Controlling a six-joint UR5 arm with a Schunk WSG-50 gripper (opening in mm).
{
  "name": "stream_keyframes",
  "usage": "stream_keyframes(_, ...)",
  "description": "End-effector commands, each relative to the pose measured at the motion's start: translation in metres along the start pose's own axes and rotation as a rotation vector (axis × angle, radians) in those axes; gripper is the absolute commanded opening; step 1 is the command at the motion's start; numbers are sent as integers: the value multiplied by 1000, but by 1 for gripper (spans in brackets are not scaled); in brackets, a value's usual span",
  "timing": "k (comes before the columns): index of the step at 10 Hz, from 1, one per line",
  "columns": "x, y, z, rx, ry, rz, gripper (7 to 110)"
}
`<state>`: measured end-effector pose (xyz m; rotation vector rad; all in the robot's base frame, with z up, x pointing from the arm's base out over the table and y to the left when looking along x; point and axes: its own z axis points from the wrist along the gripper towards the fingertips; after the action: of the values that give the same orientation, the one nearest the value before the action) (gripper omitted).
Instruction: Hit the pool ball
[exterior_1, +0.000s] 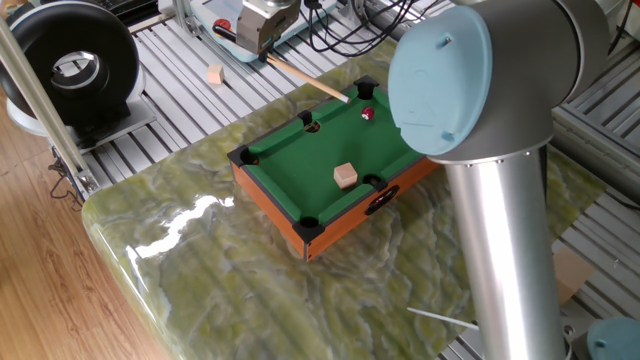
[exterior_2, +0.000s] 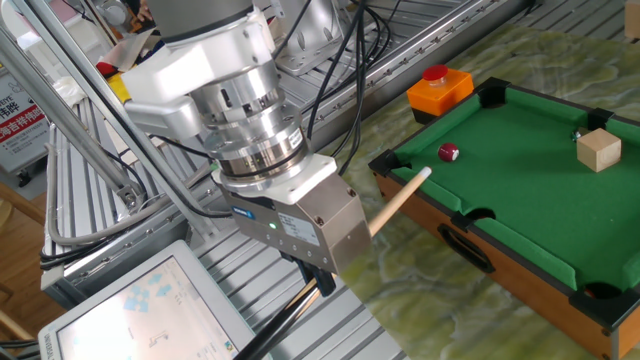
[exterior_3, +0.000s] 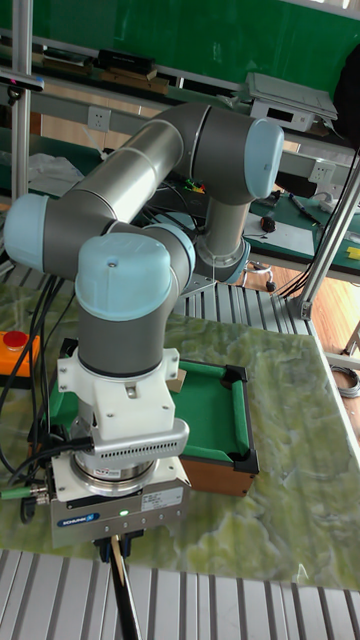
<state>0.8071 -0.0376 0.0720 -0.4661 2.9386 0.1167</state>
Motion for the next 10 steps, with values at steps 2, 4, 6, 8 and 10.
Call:
stream_keyframes(2, 2, 0, -1, -10, -7, 6, 7)
stream_keyframes(4, 2, 0, -1, -10, -7, 6, 7)
stream_keyframes(6, 3, 1, -2, -8, -7, 6, 7)
stream_keyframes(8, 4, 4, -5, -13, -8, 10, 7)
stream_keyframes(10, 5, 4, -6, -16, -9, 10, 7)
